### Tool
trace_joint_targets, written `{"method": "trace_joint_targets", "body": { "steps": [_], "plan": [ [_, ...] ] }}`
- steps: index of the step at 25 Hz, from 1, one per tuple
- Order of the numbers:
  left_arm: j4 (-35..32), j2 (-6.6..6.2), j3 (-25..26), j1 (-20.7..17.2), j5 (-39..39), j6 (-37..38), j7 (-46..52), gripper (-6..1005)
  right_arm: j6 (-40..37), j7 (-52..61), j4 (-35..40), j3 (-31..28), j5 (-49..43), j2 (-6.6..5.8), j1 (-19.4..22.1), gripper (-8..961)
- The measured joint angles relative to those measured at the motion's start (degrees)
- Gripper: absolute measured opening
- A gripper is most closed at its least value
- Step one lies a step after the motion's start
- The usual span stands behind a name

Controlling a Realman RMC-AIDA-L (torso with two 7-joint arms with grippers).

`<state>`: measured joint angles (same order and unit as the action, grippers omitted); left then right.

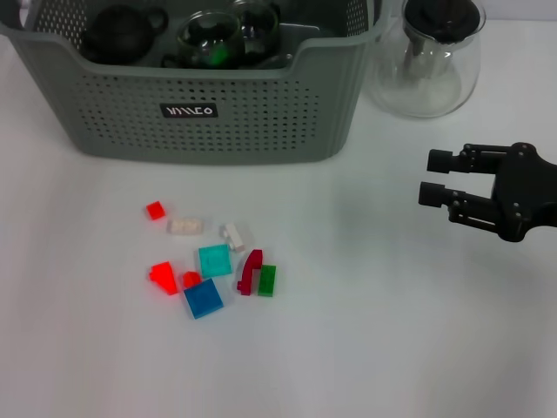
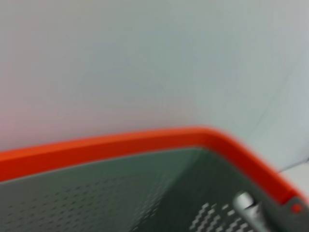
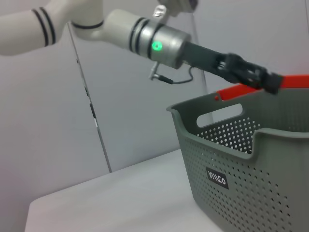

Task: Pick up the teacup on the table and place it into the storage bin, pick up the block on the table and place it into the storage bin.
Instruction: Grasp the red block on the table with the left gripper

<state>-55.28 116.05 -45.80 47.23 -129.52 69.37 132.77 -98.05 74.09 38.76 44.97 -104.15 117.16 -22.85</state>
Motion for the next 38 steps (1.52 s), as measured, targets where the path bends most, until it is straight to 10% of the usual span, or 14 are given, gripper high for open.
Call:
{"method": "trace_joint_targets", "body": {
  "steps": [8,14,19,38],
  "plan": [
    [-7.8,3.71,10.1,-16.6,32.6,19.0,-14.5,581,0.0,0.0,-0.1,-0.2,0.0,0.00,0.0,504],
    [-4.1,5.72,20.5,-25.4,29.4,36.5,-32.5,579,0.0,0.0,-0.1,-0.3,0.0,0.00,0.0,504],
    [2.0,8.65,23.5,-35.1,18.8,39.7,-68.2,575,0.3,0.0,-0.2,-0.4,0.0,0.12,0.0,504],
    [24.9,8.44,27.3,-34.5,3.5,20.6,-96.6,574,0.9,1.1,-0.2,-0.4,0.0,0.52,0.0,504]
  ]
}}
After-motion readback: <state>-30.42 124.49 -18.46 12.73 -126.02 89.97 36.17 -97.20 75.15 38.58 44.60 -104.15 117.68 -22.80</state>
